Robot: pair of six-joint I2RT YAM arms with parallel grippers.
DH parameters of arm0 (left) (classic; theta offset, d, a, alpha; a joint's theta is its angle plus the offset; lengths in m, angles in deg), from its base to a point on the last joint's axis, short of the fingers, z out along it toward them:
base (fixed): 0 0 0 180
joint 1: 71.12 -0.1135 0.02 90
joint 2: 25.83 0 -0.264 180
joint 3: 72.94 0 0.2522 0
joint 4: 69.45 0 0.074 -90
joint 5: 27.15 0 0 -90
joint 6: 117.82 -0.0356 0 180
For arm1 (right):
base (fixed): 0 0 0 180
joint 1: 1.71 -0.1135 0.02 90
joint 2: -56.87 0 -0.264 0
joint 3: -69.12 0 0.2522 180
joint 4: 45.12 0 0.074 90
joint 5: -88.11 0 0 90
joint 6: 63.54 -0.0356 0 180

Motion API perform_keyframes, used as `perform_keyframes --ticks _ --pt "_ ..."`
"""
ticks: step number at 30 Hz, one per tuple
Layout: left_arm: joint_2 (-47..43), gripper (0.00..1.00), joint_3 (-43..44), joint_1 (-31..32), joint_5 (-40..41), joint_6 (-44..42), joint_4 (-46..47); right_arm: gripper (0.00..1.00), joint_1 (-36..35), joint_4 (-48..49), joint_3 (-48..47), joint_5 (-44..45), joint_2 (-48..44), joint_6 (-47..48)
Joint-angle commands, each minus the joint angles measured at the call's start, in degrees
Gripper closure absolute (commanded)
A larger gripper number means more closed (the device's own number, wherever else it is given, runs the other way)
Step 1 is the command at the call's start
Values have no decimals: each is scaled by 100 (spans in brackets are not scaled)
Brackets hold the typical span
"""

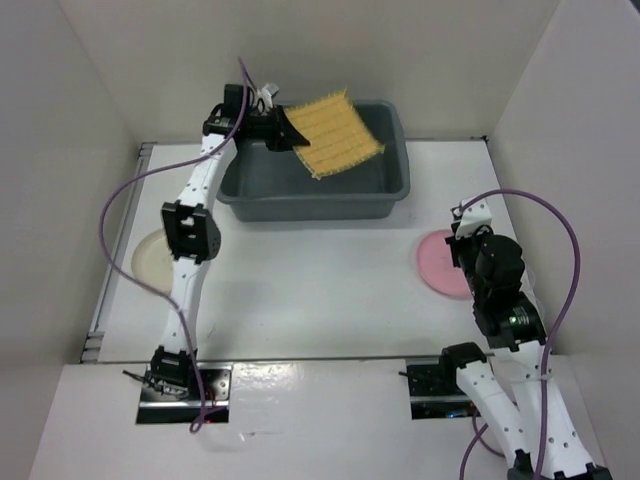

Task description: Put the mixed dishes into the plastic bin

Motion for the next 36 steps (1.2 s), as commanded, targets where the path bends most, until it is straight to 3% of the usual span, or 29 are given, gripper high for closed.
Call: perform_keyframes --ticks 1,5,16,19,23,25,26,28,31,34,36 --pt "993 100 1490 -29 -103 731 -112 99 -254 344 -35 339 -127 -79" --pt "1530 100 2123 -81 213 593 -232 99 -404 344 -35 340 -188 -79" --pt "2375 100 2124 -29 152 645 -118 96 -518 396 18 340 -136 -79" --pt "2516 95 2124 -29 38 645 -118 91 -518 396 18 340 -83 -27" --pt "2411 77 2124 -29 37 583 -223 86 -518 396 18 340 -83 -27" --pt "2262 56 2124 -29 133 522 -284 81 -518 396 18 340 -83 -27" --pt "2095 3 2124 -29 203 461 -285 76 -518 396 18 340 -83 -27" --pt "1910 0 2124 -29 204 460 -346 68 -518 396 18 340 -83 -27" --pt "1348 0 2124 -29 546 173 -809 65 -518 396 18 288 -30 -27" --pt "262 0 2124 -81 1484 -546 -1695 64 -571 396 18 287 -30 -27" --pt "-268 0 2124 -81 2845 -988 -2294 64 -632 396 18 287 -30 -27"
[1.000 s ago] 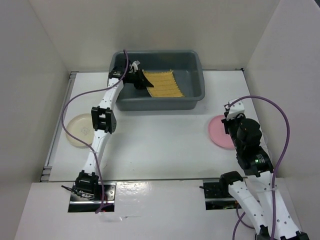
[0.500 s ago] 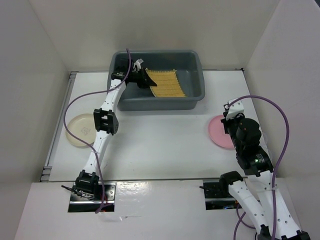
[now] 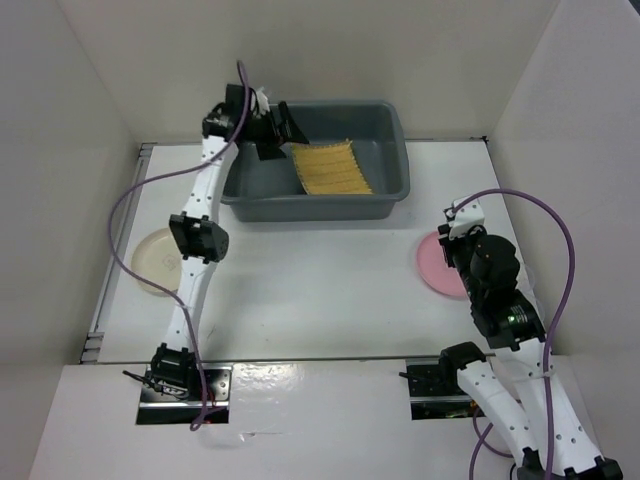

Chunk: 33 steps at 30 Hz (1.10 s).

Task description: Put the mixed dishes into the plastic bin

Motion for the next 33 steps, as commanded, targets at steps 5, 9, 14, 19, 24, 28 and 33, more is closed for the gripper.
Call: perform_keyframes --ticks 5,9,14,19,24,28,33 --pt "-2804 0 29 -107 3013 -1344 -2084 63 -163 228 18 -73 139 -27" --pt "-3629 0 -710 -187 3484 -1292 -2084 63 -163 176 18 -135 200 -27" --pt "-5543 0 -3648 -353 6437 161 -2084 61 -163 175 18 -188 262 -27" --pt "-9032 0 -8834 -2065 5374 317 312 61 -163 175 18 -135 262 -27" --pt "-10592 0 -11263 -2787 5289 1173 624 61 -216 175 18 -135 376 -27" --pt "-10750 0 -12292 -2990 5089 2091 719 61 -216 175 18 -328 429 26" --pt "-10619 0 -13059 -2991 4894 2416 1369 61 -216 122 18 -329 543 26"
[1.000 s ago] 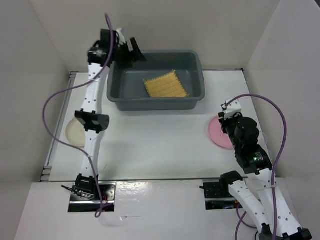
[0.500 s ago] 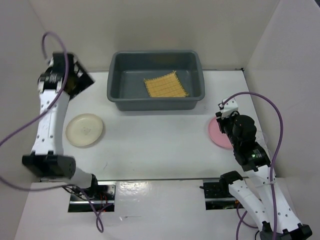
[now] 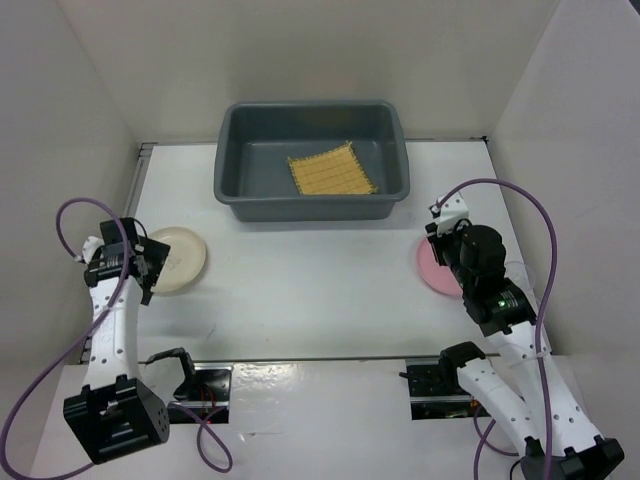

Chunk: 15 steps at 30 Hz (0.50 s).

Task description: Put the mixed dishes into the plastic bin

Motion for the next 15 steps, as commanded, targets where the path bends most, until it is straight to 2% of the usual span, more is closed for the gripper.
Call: perform_keyframes --ticks 1,11,15 --pt "41 0 -389 -29 -200 594 703 61 -58 129 14 -56 36 9" --pt "1024 0 -908 -82 -235 1596 1108 61 -58 129 14 -108 36 61" --pt "1769 0 -1023 -82 -385 1825 1180 61 -58 129 14 -108 -16 61"
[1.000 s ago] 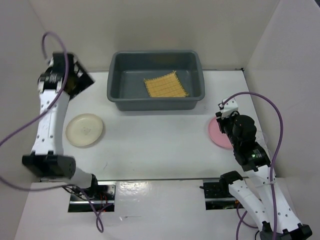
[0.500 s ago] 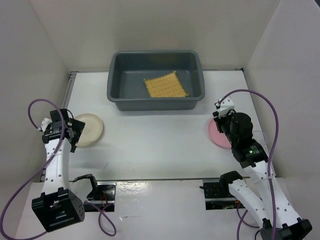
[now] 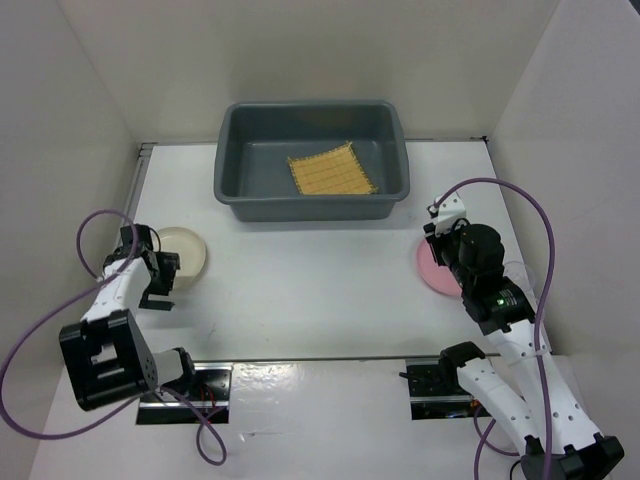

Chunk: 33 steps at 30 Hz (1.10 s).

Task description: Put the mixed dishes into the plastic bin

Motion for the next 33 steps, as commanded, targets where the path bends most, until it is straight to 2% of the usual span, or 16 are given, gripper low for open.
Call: perform_keyframes --ticks 1,7,11,12,14,16,17,18,21,24,25,29,32,33 --pt "537 0 2 -34 -212 354 58 61 -52 133 12 -14 -76 16" --pt "1495 0 284 -368 -581 30 92 60 -52 133 12 -14 -76 16" --pt "1873 15 231 -438 -714 -94 434 60 -52 133 12 38 -128 16" --pt "1926 31 231 -438 -714 -164 435 60 -52 133 12 38 -128 16" --pt "2032 55 293 -438 -714 -164 435 60 -52 133 12 38 -128 16" --pt "2032 75 406 -491 -714 -226 435 60 -52 133 12 38 -128 16" --pt "2032 91 459 -491 -714 -226 435 60 -52 133 12 38 -128 16" --pt "2032 97 573 -491 -714 -287 348 60 -52 133 12 38 -128 16" --pt "1787 100 898 -491 -574 -339 137 60 -52 133 12 38 -128 16" --pt "1305 100 1661 -491 -520 -480 84 60 -52 133 12 38 -128 16" --pt "1303 100 2168 -438 -686 -542 84 60 -52 133 12 38 -128 16" --pt "1250 100 3277 -385 -1529 -884 785 60 -52 133 12 38 -128 16" --pt "1136 100 3850 -122 -1680 -1130 1479 60 -52 133 12 38 -128 16" --pt "1258 100 4392 -52 -1768 -1444 1672 60 -52 133 12 91 -128 16"
